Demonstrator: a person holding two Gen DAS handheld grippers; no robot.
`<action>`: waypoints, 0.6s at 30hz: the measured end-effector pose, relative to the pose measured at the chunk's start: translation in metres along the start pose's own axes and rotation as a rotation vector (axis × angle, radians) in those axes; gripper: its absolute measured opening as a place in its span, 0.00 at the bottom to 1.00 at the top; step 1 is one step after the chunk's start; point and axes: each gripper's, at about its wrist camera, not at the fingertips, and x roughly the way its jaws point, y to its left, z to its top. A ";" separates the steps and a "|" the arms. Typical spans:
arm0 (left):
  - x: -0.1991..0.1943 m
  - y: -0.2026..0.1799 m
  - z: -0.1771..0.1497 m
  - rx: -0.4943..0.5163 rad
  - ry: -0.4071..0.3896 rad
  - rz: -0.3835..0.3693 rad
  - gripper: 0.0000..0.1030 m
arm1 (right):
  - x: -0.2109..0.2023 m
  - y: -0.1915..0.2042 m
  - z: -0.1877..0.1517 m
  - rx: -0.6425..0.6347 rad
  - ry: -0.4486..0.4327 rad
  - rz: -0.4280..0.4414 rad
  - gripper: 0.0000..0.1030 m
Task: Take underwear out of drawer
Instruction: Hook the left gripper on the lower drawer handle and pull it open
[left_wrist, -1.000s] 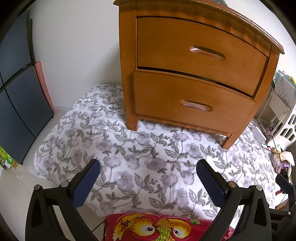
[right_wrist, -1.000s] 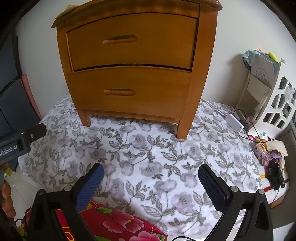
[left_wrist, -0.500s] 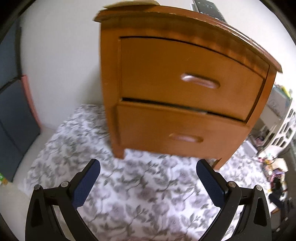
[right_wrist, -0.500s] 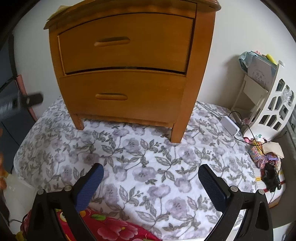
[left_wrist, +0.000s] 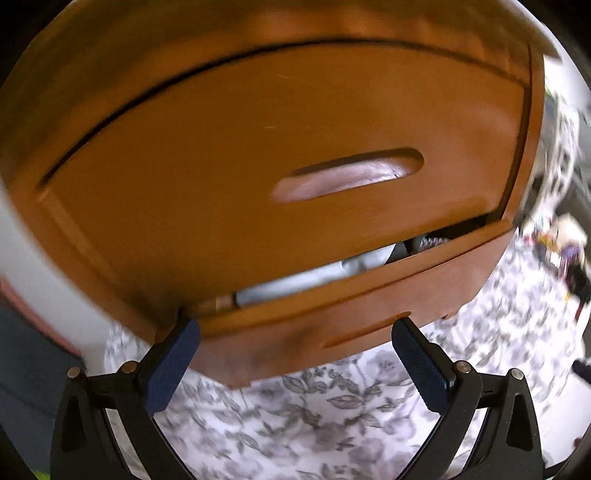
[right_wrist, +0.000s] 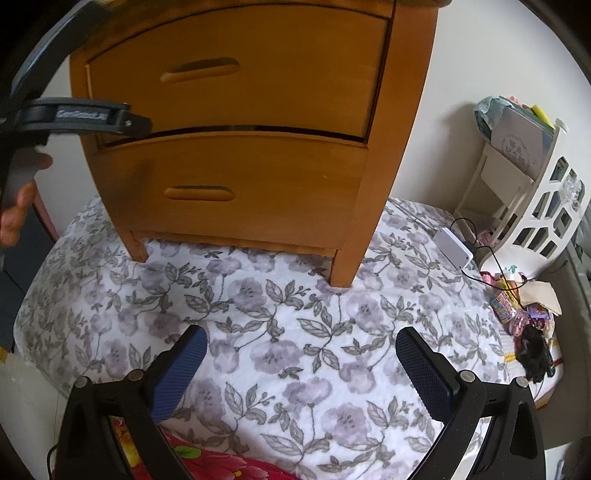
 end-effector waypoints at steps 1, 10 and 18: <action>0.008 -0.002 0.004 0.027 0.013 -0.011 1.00 | 0.004 0.000 0.001 0.004 0.008 -0.006 1.00; 0.046 -0.007 0.016 0.123 0.070 -0.096 1.00 | 0.024 0.002 0.005 0.011 0.050 -0.035 1.00; 0.055 -0.007 0.009 0.208 0.101 -0.117 1.00 | 0.029 0.004 0.007 0.025 0.057 -0.043 1.00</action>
